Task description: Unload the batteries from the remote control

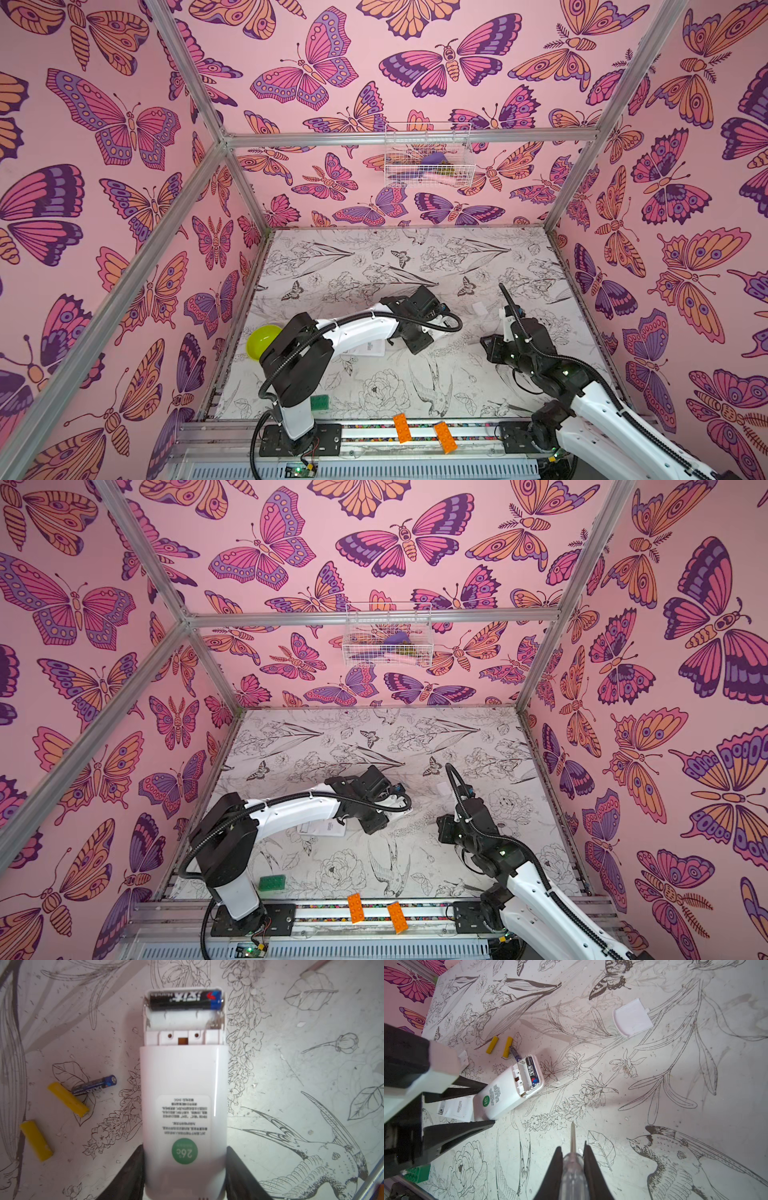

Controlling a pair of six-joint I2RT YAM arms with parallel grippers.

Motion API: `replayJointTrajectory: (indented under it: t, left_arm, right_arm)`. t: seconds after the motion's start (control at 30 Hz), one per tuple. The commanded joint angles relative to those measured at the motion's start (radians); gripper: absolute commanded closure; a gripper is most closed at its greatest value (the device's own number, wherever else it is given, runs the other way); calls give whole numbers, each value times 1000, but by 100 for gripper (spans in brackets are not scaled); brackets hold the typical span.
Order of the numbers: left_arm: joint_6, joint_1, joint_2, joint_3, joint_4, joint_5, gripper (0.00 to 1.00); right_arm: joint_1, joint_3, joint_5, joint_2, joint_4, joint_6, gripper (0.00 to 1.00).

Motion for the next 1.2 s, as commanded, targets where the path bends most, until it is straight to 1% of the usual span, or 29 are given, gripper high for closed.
replayJointTrajectory:
  t: [0.0, 0.1, 0.27, 0.37, 0.5, 0.63, 0.77, 0.97, 1.07, 1.17]
  left_arm:
    - [-54, 1, 41, 51, -26, -5, 69]
    - [-74, 1, 94, 102, -76, -24, 69]
    - [-108, 0, 153, 125, -86, 17, 69]
    - [-119, 0, 173, 133, -100, 30, 67]
    - [-132, -2, 198, 138, -98, 41, 57]
    - [-143, -6, 193, 138, -105, 48, 49]
    - [-146, -6, 180, 129, -103, 67, 36]
    - [-154, -6, 107, 111, -104, 110, 21]
    - [-148, 5, 44, 103, -104, 92, 17]
    - [-146, 31, -23, 74, -90, 98, 15]
  right_arm:
    - [12, -7, -8, 3, -8, 23, 100]
    - [18, -25, -18, 7, 27, 47, 100]
    - [25, -38, -18, 27, 47, 38, 100]
    - [27, -43, -32, 33, 54, 46, 100]
    - [32, -77, -25, 16, 83, 69, 100]
    - [34, -88, -23, 16, 94, 72, 100]
    - [38, -104, -18, 34, 126, 88, 100]
    - [42, -105, -5, 96, 191, 97, 100]
    - [44, -86, -19, 164, 236, 102, 100]
    - [51, -56, -6, 231, 263, 89, 100]
